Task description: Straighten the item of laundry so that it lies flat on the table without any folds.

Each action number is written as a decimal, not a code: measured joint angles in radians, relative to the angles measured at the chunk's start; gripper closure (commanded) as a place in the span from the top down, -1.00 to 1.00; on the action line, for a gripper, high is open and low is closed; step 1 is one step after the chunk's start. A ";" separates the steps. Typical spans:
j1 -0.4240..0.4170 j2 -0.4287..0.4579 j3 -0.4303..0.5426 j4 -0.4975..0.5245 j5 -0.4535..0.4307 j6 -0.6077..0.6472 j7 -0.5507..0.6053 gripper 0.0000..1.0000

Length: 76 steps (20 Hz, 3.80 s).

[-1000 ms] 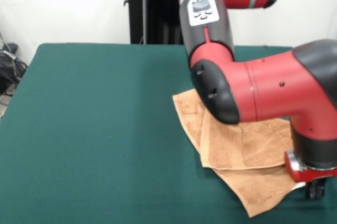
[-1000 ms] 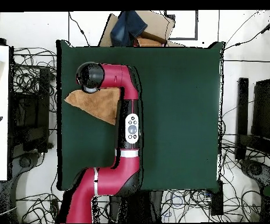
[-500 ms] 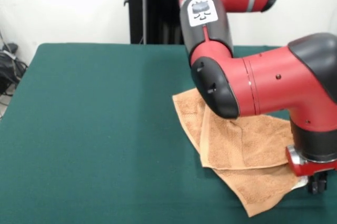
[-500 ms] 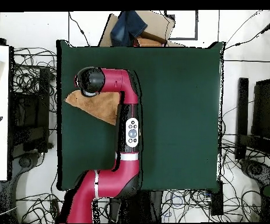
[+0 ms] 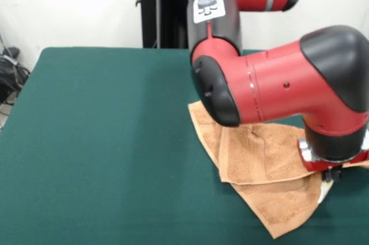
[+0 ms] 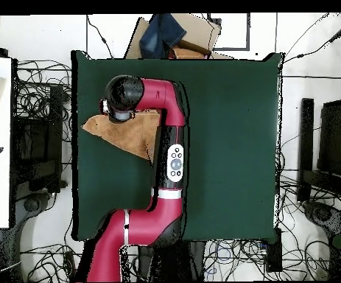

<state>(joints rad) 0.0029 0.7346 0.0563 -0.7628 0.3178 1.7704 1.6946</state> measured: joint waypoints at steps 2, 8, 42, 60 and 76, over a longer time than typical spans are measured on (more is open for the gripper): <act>-0.013 -0.033 -0.001 0.032 0.008 0.020 0.000 -1.00; -0.022 -0.078 -0.001 0.063 0.020 0.020 0.000 -1.00; -0.068 -0.108 -0.020 0.111 0.022 0.179 0.000 -1.00; -0.077 -0.121 -0.079 0.142 0.016 0.249 0.000 -1.00; -0.143 -0.202 -0.136 0.281 0.016 0.268 0.000 -1.00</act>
<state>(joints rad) -0.1402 0.5324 -0.0793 -0.4814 0.3343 2.0387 1.6946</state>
